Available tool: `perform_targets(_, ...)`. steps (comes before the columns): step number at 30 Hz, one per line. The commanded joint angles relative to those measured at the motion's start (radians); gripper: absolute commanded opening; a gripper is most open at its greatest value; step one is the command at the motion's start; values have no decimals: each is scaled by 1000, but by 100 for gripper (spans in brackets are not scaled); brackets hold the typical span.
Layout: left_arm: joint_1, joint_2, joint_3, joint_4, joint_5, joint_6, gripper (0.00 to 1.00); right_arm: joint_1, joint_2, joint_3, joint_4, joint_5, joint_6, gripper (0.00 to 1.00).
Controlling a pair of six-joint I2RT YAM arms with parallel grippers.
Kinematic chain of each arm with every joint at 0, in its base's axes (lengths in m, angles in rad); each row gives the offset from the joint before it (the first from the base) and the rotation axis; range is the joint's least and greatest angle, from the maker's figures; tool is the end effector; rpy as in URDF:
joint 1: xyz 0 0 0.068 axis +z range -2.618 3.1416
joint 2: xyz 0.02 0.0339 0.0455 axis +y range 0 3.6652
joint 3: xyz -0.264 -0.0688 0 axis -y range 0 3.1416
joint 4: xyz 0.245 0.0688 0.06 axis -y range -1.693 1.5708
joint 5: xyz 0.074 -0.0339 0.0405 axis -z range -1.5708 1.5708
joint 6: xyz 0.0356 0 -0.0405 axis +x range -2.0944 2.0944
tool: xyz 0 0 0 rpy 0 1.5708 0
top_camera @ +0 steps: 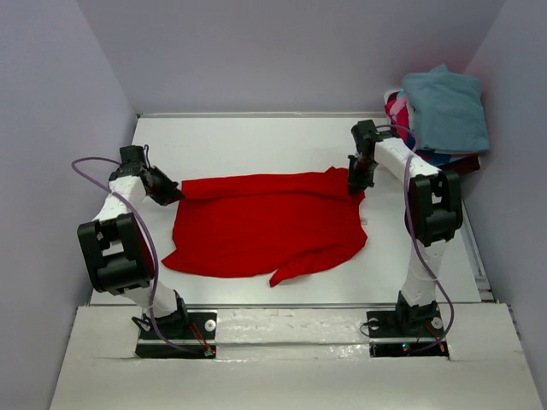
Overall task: Fold and stack the t-shirts
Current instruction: Fold the tshirt
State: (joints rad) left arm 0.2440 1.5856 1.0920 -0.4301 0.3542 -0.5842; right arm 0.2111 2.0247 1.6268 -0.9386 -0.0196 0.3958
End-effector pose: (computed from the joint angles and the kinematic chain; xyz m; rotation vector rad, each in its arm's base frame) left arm 0.3260 0.0684 0.2285 -0.8693 2.3511 -0.5834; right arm 0.4011 0.0867 0.2045 0.2660 2.9089 0.1300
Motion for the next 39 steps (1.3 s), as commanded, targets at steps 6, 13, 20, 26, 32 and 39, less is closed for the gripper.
perform_targets(6, 6, -22, -7, 17, -38, 6, 17, 7, -46, 7, -34, 57, -5, 7)
perform_targets(13, 6, -68, -63, 30, -41, -16, 52, 7, -35, -5, -22, 35, -3, 7)
perform_targets(20, 6, -84, -83, 57, -37, -3, 58, 7, -20, 18, -23, 29, -3, 7)
perform_targets(26, 6, 66, 15, 76, 29, 41, 48, 7, -3, 71, -32, 30, 5, 7)
perform_targets(32, -5, 175, 135, 70, 37, 61, 40, 7, 3, 87, -45, 27, 5, 7)
perform_targets(39, -14, 286, 235, 42, 26, 61, 38, 7, 6, 82, -43, 27, 0, 7)
